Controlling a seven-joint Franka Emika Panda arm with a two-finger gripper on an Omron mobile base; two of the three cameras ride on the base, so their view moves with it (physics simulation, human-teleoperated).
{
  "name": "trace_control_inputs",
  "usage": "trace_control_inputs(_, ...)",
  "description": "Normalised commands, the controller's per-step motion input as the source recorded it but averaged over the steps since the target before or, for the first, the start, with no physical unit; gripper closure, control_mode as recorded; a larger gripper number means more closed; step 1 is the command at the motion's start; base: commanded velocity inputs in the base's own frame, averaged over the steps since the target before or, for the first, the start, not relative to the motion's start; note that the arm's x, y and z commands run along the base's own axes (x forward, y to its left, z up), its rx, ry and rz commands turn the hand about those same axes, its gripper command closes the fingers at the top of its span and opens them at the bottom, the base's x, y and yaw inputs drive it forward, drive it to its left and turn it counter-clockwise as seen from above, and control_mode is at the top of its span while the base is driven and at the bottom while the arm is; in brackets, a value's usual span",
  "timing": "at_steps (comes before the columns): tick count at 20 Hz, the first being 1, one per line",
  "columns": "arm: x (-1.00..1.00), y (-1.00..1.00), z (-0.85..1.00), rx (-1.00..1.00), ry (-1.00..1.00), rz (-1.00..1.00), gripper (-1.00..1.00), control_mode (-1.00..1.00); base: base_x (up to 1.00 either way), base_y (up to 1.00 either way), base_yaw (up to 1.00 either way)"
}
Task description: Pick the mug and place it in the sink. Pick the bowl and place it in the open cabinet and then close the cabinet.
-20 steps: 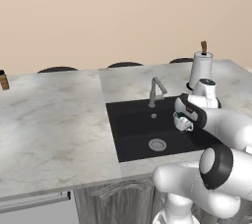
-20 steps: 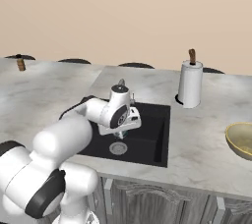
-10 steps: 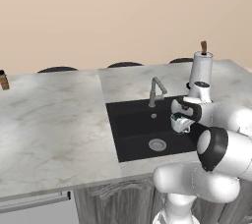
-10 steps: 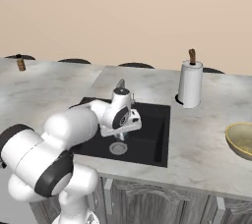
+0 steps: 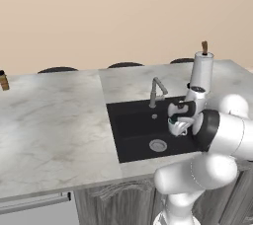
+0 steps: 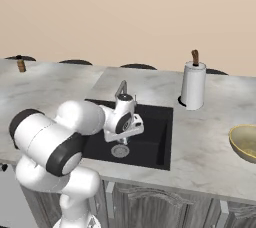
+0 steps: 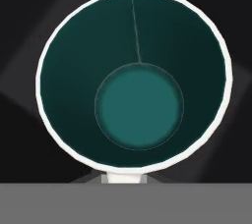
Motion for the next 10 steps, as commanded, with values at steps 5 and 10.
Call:
trace_control_inputs(5,0.20,0.00,-0.24,0.00,0.00,0.06,1.00,-1.00,0.00,0.00,0.00)
trace_control_inputs(10,0.21,0.00,-0.25,0.01,0.00,0.06,1.00,-1.00,0.00,0.00,0.00)
